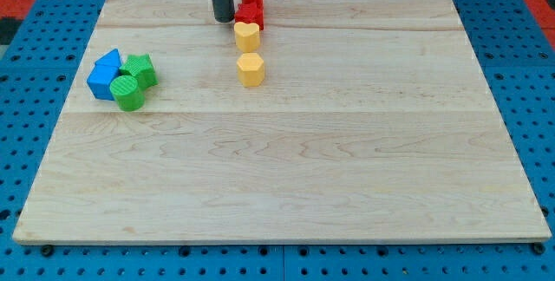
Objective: Push the yellow hexagon into the yellow heart
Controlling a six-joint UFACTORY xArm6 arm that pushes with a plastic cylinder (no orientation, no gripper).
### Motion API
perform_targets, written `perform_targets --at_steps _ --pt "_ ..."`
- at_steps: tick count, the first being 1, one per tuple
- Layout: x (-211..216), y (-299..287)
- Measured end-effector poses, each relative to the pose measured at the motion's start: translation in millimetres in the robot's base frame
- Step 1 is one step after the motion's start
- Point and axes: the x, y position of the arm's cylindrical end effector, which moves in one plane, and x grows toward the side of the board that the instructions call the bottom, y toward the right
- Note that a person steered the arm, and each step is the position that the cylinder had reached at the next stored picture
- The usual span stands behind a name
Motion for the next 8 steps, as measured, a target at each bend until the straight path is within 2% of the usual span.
perform_targets --at_steps 3,4,8 --pt "6.6 12.5" --pt "14.4 -22.8" --pt "161.3 12.8"
